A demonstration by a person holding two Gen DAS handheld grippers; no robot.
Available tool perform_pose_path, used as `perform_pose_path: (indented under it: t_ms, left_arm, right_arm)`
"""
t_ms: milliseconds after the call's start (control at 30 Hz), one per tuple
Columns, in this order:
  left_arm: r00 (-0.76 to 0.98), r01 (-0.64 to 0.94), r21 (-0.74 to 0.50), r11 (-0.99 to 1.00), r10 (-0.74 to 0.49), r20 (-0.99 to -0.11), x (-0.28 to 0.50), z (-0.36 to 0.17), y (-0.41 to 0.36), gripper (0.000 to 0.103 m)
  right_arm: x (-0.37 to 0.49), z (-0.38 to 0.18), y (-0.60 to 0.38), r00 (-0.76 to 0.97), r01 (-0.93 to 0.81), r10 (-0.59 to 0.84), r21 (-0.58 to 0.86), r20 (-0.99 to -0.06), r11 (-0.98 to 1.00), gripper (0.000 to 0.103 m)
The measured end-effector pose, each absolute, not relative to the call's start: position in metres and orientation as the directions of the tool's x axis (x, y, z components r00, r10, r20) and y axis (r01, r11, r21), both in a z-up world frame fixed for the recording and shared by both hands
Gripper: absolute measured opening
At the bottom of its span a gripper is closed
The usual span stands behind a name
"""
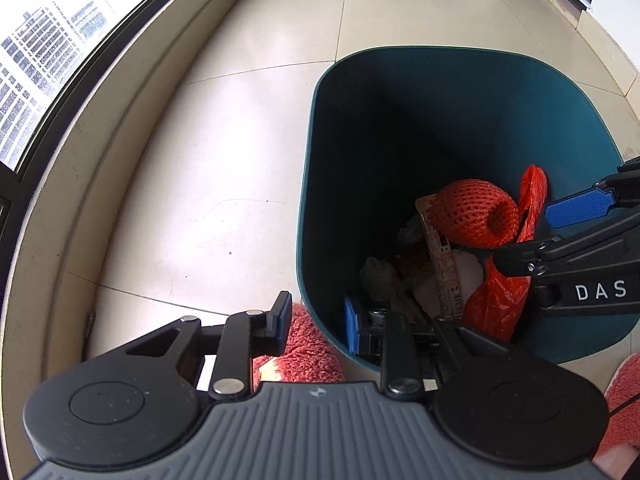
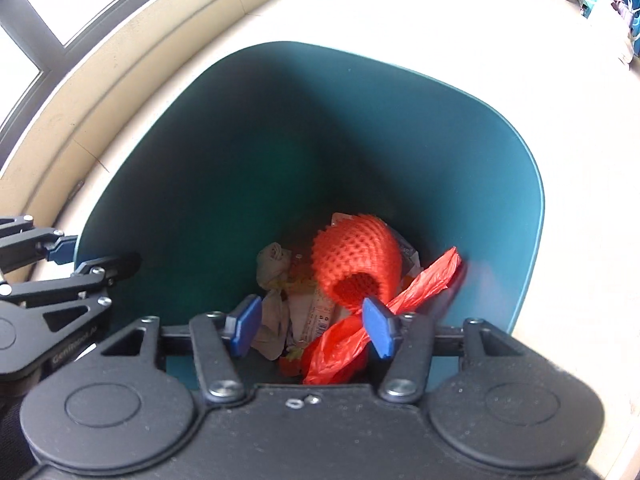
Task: Collect trash
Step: 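Carry the orange net into the teal bin and open right tool, then lower the teal bin to the floor with left tool and release it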
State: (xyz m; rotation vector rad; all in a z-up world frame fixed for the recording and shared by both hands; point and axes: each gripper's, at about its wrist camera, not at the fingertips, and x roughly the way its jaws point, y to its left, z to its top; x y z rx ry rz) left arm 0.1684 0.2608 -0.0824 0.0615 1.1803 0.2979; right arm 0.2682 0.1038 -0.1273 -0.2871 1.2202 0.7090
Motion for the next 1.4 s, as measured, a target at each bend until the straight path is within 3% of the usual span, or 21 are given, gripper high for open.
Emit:
perform_pose_path:
  t_ms: [67,467,567,700,767,1000,1200,1400]
  left_arm:
    - [0.364,-0.189,0.223,0.956,0.280,-0.888,0.163,-0.073,0.257,0.026]
    - [0.473,-0.197,0.273,0.942,0.335,-0.815,0.118,-0.018,0.228,0.033]
    - [0.512,-0.199,0.275,0.940,0.339,-0.789,0.105,-0.004,0.216,0.049]
    - [0.564,-0.206,0.250,0.946,0.323,-0.760,0.091,0.015,0.206,0.055]
    - [0.579,-0.213,0.231,0.949,0.314,-0.753,0.085,0.018,0.201,0.064]
    - [0.658,-0.229,0.168,0.959,0.280,-0.699,0.060,0.035,0.182,0.076]
    - [0.708,-0.219,0.109,0.970,0.235,-0.666,0.039,0.044,0.165,0.082]
    - [0.739,-0.208,0.074,0.975,0.206,-0.641,0.023,0.047,0.150,0.091]
  right_arm:
    - [0.259,-0.113,0.095,0.181,-0.637,0.372,0.180,-0.911,0.750,0.062]
    - [0.222,-0.044,0.037,0.271,-0.630,0.510,0.251,-0.816,0.735,0.068]
    - [0.211,-0.034,0.024,0.301,-0.632,0.534,0.254,-0.790,0.733,0.071]
    - [0.194,-0.021,0.007,0.336,-0.631,0.556,0.257,-0.760,0.732,0.072]
    - [0.186,-0.019,-0.001,0.354,-0.631,0.565,0.256,-0.745,0.732,0.074]
    - [0.154,-0.005,-0.035,0.430,-0.630,0.600,0.251,-0.674,0.734,0.084]
    - [0.127,0.007,-0.057,0.530,-0.615,0.603,0.220,-0.596,0.758,0.103]
    - [0.101,0.008,-0.064,0.619,-0.621,0.580,0.123,-0.529,0.774,0.103]
